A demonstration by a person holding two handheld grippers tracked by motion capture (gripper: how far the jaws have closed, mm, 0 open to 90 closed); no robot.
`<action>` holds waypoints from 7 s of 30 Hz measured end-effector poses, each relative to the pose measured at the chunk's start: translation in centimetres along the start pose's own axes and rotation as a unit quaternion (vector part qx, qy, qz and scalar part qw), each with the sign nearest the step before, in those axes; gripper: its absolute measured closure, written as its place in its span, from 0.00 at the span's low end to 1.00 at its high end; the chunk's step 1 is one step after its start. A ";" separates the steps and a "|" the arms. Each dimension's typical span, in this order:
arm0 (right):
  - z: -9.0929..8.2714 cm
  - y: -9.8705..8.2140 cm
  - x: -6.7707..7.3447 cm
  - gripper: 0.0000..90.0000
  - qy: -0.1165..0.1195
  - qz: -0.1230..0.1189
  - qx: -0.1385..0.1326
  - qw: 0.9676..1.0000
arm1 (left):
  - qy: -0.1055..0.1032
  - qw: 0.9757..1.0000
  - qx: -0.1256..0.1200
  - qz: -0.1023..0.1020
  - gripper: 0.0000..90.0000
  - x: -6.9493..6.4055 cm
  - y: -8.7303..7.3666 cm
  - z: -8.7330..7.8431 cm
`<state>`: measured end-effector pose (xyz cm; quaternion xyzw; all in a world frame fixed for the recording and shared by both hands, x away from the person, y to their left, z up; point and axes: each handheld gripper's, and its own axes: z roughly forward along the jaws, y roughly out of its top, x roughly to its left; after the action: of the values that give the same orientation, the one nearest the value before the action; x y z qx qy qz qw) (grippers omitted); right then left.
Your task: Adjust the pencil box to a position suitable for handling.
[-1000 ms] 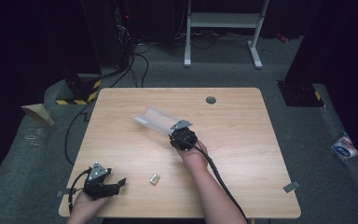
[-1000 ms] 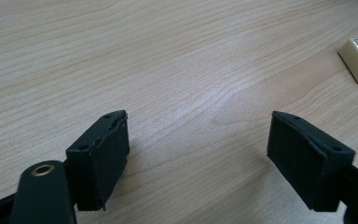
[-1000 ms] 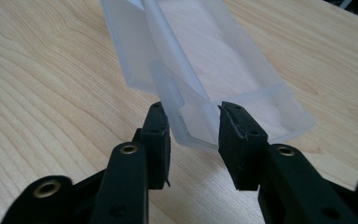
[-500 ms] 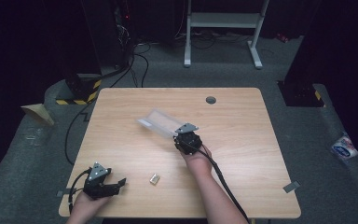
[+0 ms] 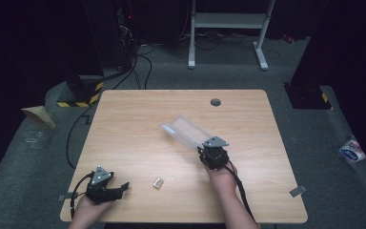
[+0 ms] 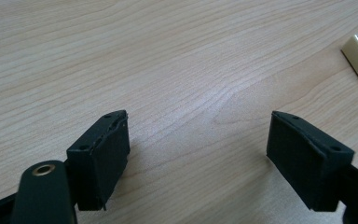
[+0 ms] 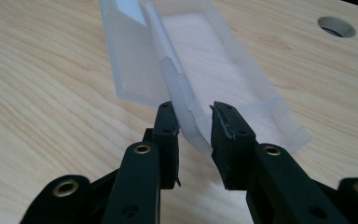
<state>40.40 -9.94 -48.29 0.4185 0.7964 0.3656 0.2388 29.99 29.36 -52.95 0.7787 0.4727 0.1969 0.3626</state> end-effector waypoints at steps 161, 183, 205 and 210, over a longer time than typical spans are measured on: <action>2.6 -2.4 -7.3 0.87 -0.050 0.099 0.048 0.993 | -0.012 1.000 -0.003 -0.003 0.25 0.2 -0.1 -0.2; -1.3 -5.6 -3.0 0.87 -0.034 0.100 0.054 0.993 | -0.009 1.000 -0.002 0.000 0.25 0.1 -0.1 -0.1; -1.4 -5.6 -2.7 0.84 -0.038 0.091 0.052 0.994 | -0.010 1.000 -0.001 0.000 0.25 0.1 -0.1 -0.1; -1.6 -5.4 -2.7 0.81 -0.034 0.093 0.047 0.994 | -0.010 1.000 -0.001 0.000 0.25 0.1 -0.1 -0.1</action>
<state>38.13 -14.89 -51.34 0.5138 0.7616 0.3338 0.2111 29.91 29.49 -52.93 0.7804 0.4685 0.1898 0.3681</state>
